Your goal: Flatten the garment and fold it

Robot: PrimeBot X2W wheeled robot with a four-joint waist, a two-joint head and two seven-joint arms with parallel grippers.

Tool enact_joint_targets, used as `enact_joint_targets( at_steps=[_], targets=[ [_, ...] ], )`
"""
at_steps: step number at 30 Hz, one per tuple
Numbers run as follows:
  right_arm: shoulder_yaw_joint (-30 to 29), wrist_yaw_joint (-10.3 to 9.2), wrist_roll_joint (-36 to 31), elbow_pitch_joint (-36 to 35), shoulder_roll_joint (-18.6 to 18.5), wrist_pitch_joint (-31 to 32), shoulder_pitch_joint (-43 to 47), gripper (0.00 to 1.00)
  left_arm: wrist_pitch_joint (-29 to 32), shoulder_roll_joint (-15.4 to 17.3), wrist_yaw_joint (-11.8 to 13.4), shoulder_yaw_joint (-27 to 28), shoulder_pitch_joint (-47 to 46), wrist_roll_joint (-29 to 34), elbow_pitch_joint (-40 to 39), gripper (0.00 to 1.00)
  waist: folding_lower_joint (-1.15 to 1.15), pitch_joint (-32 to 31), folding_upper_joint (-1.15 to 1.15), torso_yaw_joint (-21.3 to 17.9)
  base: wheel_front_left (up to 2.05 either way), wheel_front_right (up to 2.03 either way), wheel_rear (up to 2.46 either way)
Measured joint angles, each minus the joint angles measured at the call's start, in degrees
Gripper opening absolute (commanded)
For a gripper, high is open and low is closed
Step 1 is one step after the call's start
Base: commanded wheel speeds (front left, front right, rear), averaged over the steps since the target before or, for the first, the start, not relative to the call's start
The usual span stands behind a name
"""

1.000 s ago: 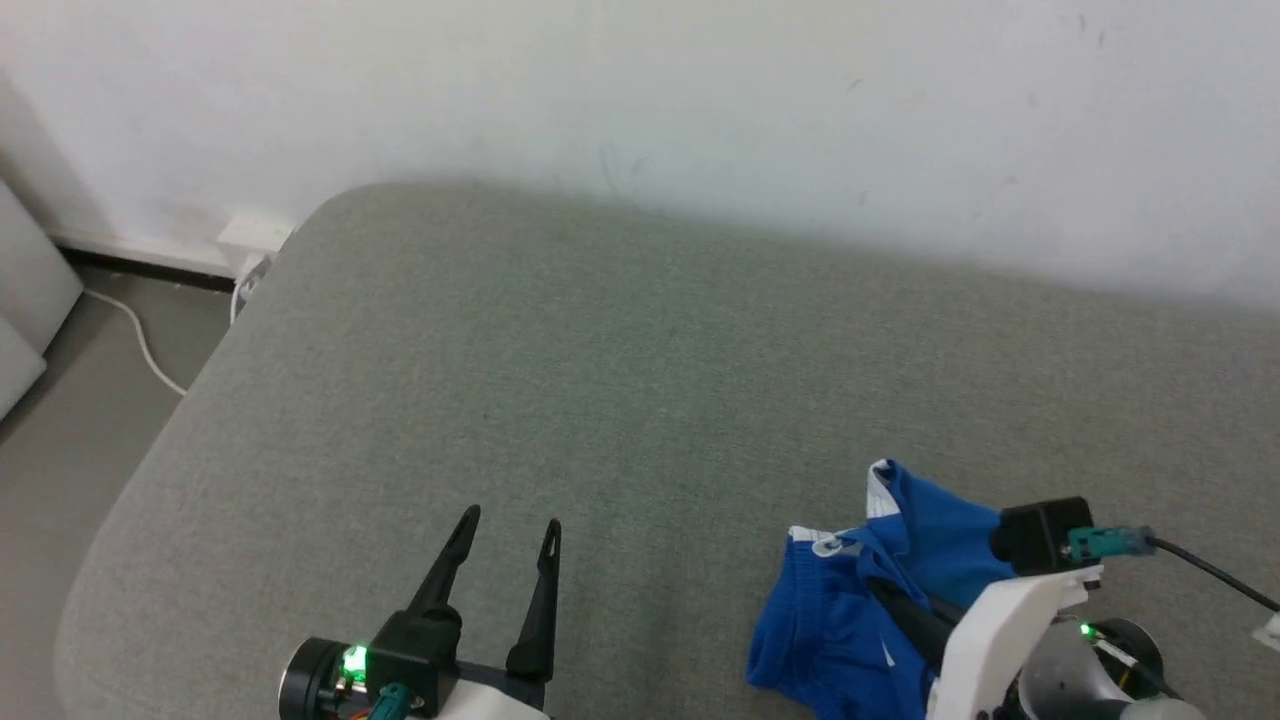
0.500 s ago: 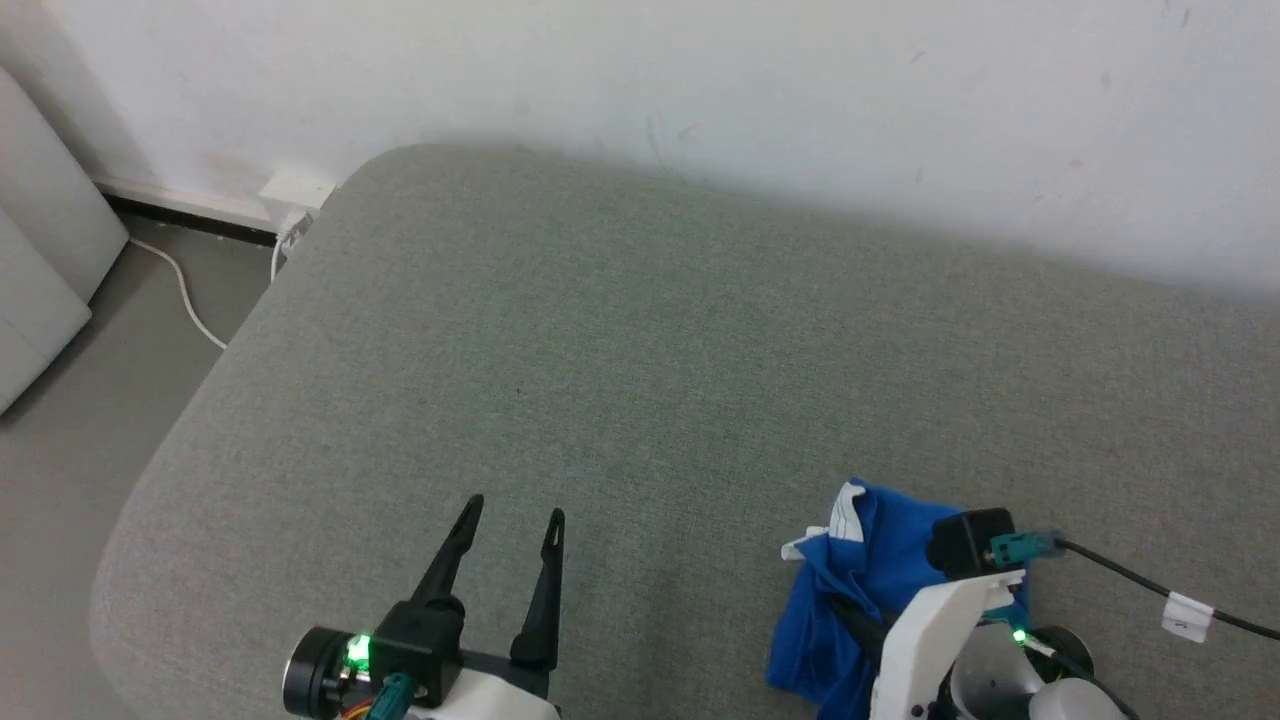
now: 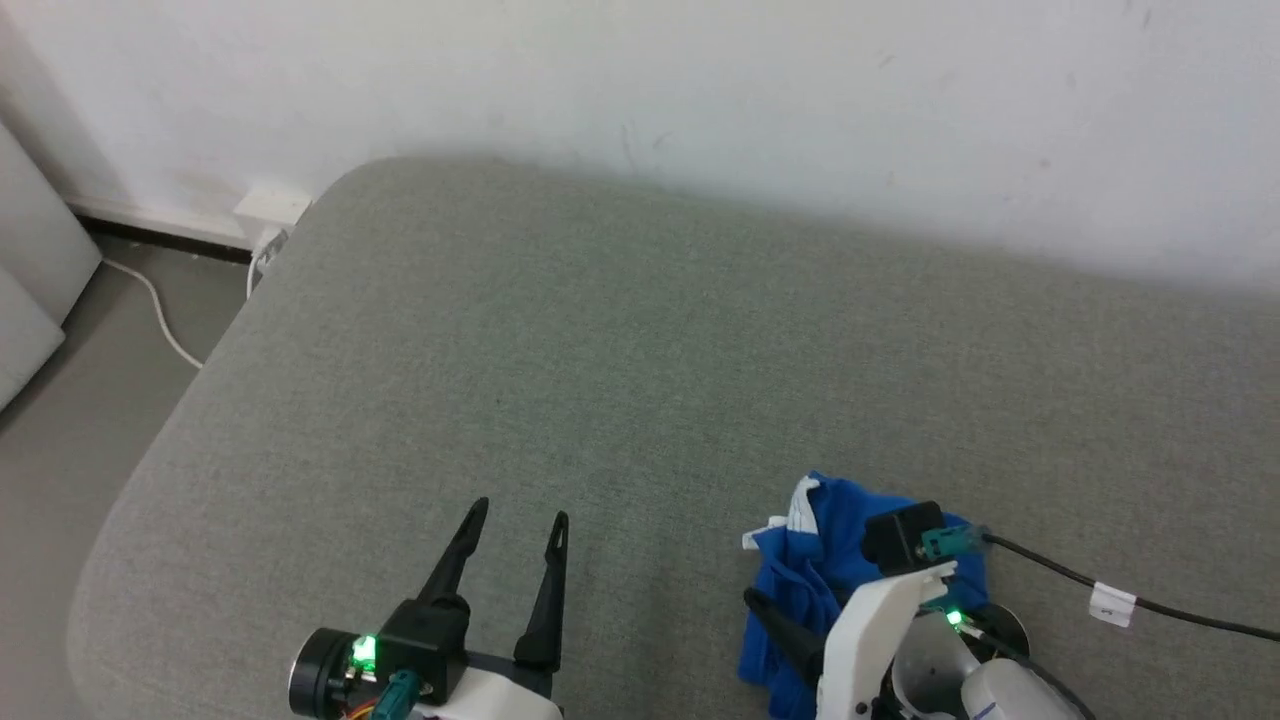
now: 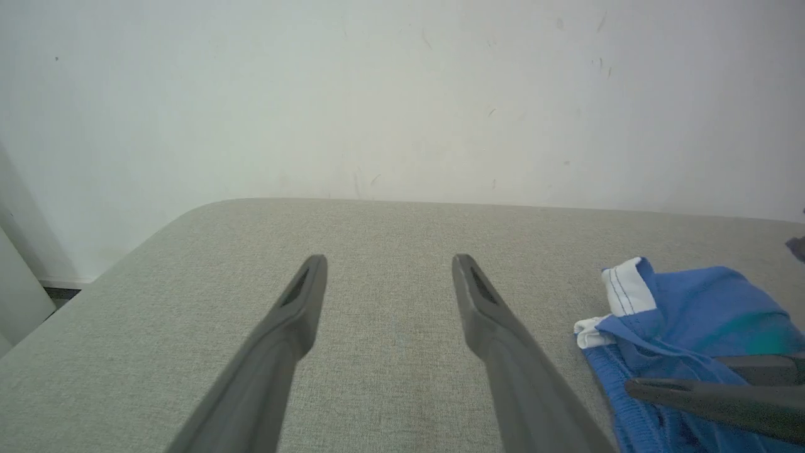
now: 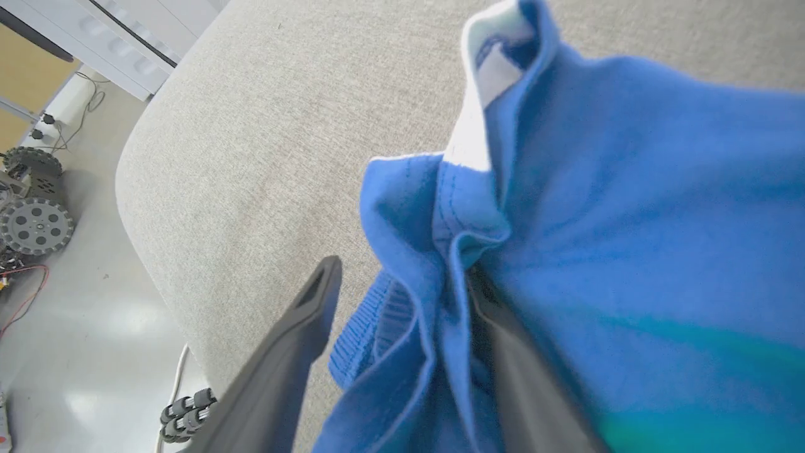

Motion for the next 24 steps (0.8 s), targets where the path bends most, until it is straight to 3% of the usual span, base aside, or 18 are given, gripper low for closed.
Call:
enact_joint_targets(
  at_steps=[3, 7, 16, 24],
  targets=[
    [2.13, 0.00, 0.33, -1.41, -1.62, -1.31, -0.66, 1.00, 0.01, 0.00, -0.01, 0.34, 0.03, 0.00, 0.16, 1.00, 0.00, -0.76, 0.00, -0.92, 0.00, 0.00, 0.00],
    [2.88, 0.00, -0.60, -5.37, -6.38, -3.21, -1.32, 1.00, 0.00, -0.03, -0.01, 0.89, 0.12, 0.00, 0.24, 1.00, 0.00, -1.80, 0.00, -2.62, 0.00, 0.00, 0.00],
    [-3.88, 0.00, -7.93, -16.95, -15.68, -11.06, -1.81, 1.00, 0.00, -0.18, 0.01, 2.37, 0.40, -2.19, -1.21, 1.00, 0.00, -3.61, 0.00, -7.44, 0.00, 0.00, 0.00],
    [-16.11, 0.00, -15.45, -21.99, -14.25, -22.24, 4.41, 1.00, 0.00, -0.20, 0.55, 2.50, 0.34, -3.60, -2.41, 1.00, 0.00, -3.76, 0.00, -10.64, 0.00, 0.00, 0.00]
  ],
)
